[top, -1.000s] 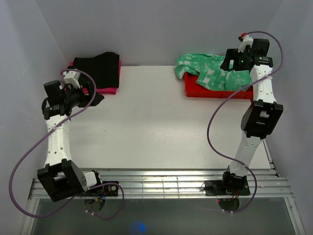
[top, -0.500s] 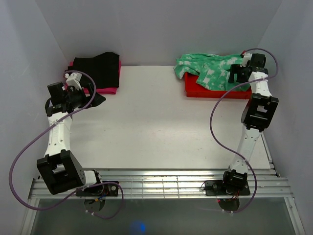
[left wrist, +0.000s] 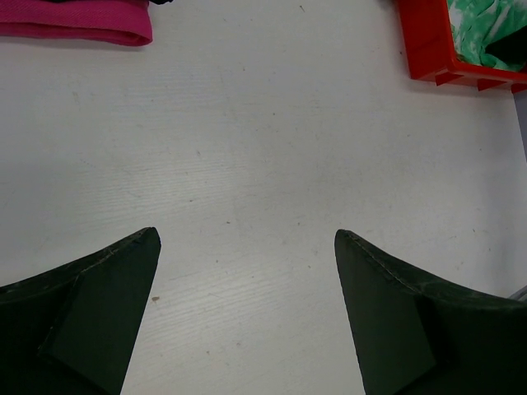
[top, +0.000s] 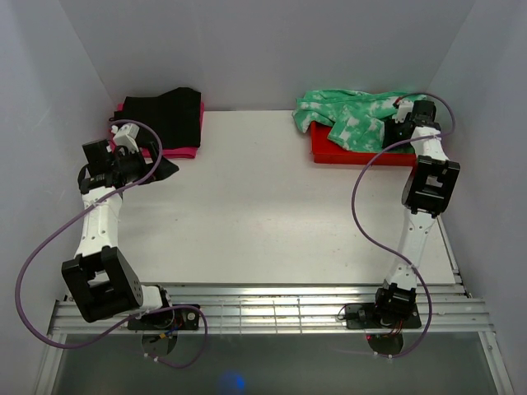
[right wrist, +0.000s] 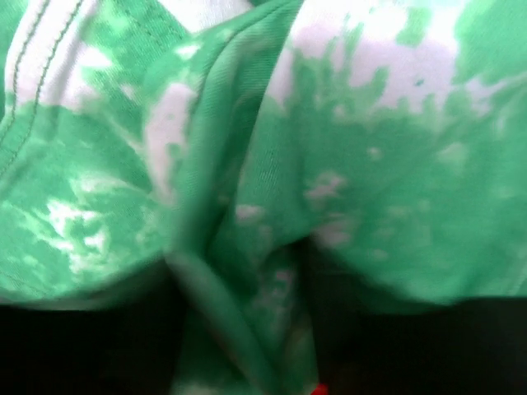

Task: Fold and stack the trousers
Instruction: Grab the trousers from the pile

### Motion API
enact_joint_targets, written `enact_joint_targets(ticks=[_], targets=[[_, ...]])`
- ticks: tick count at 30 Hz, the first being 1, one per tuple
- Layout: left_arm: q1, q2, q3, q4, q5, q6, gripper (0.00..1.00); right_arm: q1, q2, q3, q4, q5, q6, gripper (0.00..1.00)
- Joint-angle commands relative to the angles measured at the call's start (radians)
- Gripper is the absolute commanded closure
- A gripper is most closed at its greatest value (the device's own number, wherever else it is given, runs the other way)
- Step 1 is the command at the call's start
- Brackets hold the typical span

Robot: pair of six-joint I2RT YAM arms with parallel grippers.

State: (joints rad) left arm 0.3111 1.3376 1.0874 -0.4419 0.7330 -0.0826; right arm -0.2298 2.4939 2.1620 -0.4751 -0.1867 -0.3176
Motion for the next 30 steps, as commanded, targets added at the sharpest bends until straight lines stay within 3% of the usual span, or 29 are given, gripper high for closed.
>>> enact_joint_targets(ticks=[1,3,6,10,14,24,30], targets=[[0.0,-0.002,0.037,-0.014,0.003,0.004,0.02,0.009,0.054,0.001,-0.089,-0.068,-0.014,0.7],[0.0,-0.002,0.04,-0.018,0.002,0.003,0.02,0.009,0.036,0.016,-0.088,-0.083,-0.017,0.92],[0.0,-0.009,0.045,-0.026,-0.004,0.007,0.02,0.009,-0.001,0.085,-0.086,-0.129,-0.002,0.92],[0.0,-0.011,0.065,-0.035,-0.001,0.004,0.02,0.009,-0.181,0.105,0.01,-0.23,0.102,0.92],[0.002,-0.015,0.086,-0.047,0.019,-0.022,0.02,0.012,-0.375,0.024,0.275,-0.31,0.28,0.92],[0.0,-0.1,0.075,-0.046,0.016,-0.042,0.02,0.041,-0.576,0.12,0.561,-0.336,0.593,0.92],[0.0,-0.147,0.054,-0.054,0.02,-0.049,0.02,0.115,-0.699,0.131,0.714,-0.287,0.65,0.92]])
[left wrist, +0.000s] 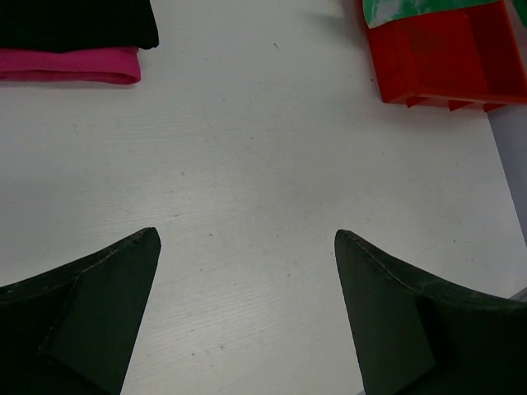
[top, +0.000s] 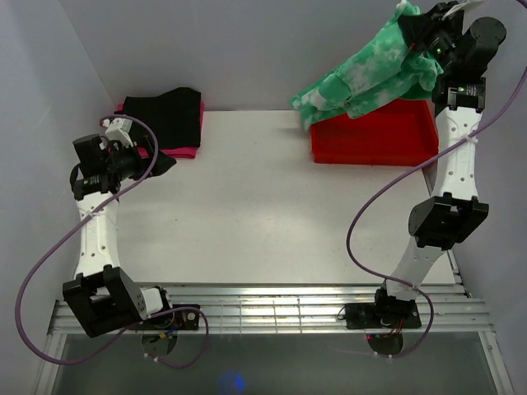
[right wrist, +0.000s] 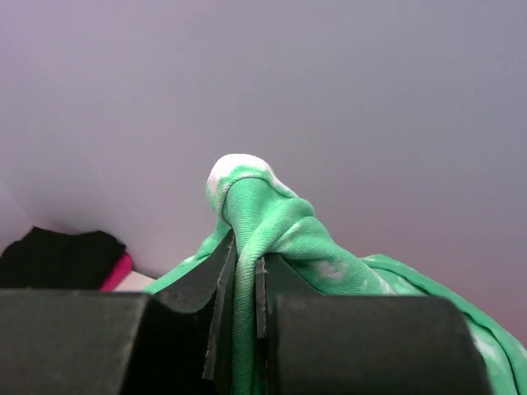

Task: Fold and stack the trousers
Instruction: Grab the trousers from the pile, then move the trousers to the center of the board

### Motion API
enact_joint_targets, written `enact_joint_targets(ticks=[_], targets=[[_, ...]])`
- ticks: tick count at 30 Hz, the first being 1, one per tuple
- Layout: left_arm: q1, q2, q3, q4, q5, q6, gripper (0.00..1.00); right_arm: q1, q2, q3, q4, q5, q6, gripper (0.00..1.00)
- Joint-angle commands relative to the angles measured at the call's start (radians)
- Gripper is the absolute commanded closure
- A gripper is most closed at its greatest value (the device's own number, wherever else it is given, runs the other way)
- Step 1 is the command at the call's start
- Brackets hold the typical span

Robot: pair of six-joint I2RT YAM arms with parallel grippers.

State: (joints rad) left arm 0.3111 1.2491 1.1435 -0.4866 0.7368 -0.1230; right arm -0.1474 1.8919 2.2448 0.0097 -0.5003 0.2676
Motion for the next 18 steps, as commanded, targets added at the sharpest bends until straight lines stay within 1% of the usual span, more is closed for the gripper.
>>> enact_joint_targets(ticks=[1,4,9,11,13,14,16,18], targets=[[0.002,-0.065,-0.002,-0.013,0.016,-0.01,0.02,0.048,-0.114,0.049,0.26,0.031,0.053,0.92],[0.0,-0.094,-0.01,-0.014,0.006,-0.012,0.02,0.123,-0.171,0.047,0.294,0.049,0.009,0.92],[0.002,-0.134,-0.024,-0.01,0.006,-0.007,0.02,0.299,-0.261,-0.01,0.328,0.072,-0.113,0.92],[0.002,-0.145,-0.022,-0.02,0.024,0.003,0.02,0.375,-0.28,-0.027,0.329,0.083,-0.145,0.92],[0.003,-0.149,-0.011,-0.033,0.056,0.01,0.02,0.42,-0.295,-0.04,0.326,0.109,-0.185,0.92],[0.002,-0.157,-0.01,-0.036,0.059,0.003,0.02,0.463,-0.298,-0.04,0.323,0.12,-0.191,0.92],[0.003,-0.163,-0.002,-0.038,0.064,-0.013,0.02,0.5,-0.303,-0.033,0.303,0.129,-0.2,0.92],[0.009,-0.175,0.007,-0.035,0.056,-0.029,0.02,0.571,-0.315,-0.039,0.296,0.144,-0.221,0.92]])
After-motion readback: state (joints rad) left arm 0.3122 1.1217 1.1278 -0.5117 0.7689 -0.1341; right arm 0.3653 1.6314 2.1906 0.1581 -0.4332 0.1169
